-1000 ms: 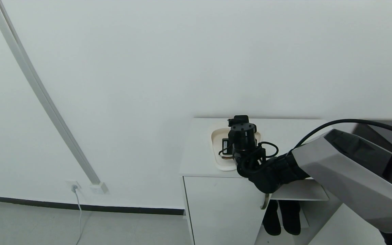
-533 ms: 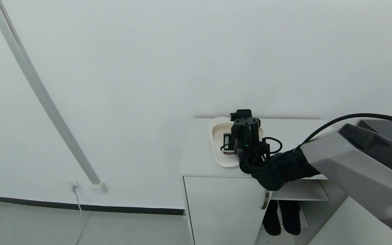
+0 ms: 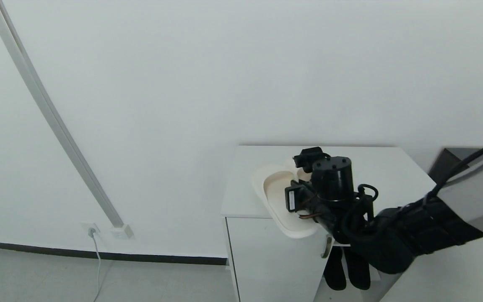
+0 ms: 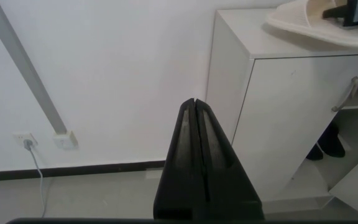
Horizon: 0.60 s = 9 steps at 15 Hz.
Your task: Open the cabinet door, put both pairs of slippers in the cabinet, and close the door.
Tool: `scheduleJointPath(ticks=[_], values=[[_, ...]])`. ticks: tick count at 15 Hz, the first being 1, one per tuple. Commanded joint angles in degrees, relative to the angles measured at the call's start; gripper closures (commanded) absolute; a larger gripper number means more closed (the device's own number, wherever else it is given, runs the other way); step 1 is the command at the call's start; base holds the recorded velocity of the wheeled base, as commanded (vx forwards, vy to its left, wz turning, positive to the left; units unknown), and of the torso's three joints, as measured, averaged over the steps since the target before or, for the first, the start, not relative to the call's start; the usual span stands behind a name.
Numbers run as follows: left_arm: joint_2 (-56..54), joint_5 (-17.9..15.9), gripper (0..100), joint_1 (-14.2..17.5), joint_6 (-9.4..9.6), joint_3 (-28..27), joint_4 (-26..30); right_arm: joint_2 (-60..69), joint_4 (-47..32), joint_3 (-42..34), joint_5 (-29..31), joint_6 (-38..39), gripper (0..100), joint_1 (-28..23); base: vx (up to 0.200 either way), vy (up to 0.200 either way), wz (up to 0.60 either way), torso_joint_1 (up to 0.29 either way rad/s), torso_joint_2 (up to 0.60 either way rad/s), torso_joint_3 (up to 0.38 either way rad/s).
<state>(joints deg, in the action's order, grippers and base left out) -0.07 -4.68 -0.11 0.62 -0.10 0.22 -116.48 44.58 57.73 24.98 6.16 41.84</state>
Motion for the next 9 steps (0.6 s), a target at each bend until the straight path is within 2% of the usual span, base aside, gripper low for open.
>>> scheduleJointPath(ticks=[1,2,8,9], values=[[0.07,0.02,100,0.02,-0.01,0.01,-0.04,12.68,0.86,-12.12,-8.02,-0.18,100,0.88,0.000,0.000,0.00,0.000,0.00,0.000],[0.07,0.02,100,0.02,-0.01,0.01,-0.04,14.00,0.51,-13.35,-10.21,0.08,100,0.96,0.000,0.000,0.00,0.000,0.00,0.000],[0.07,0.02,100,0.02,-0.01,0.01,0.04,11.98,0.77,-13.09,-9.77,0.08,100,1.14,0.000,0.000,0.00,0.000,0.00,0.000],[0.07,0.02,100,0.02,-0.01,0.01,0.04,11.98,0.77,-13.09,-9.60,0.08,100,1.14,-0.200,0.000,0.00,0.002,0.00,0.002]])
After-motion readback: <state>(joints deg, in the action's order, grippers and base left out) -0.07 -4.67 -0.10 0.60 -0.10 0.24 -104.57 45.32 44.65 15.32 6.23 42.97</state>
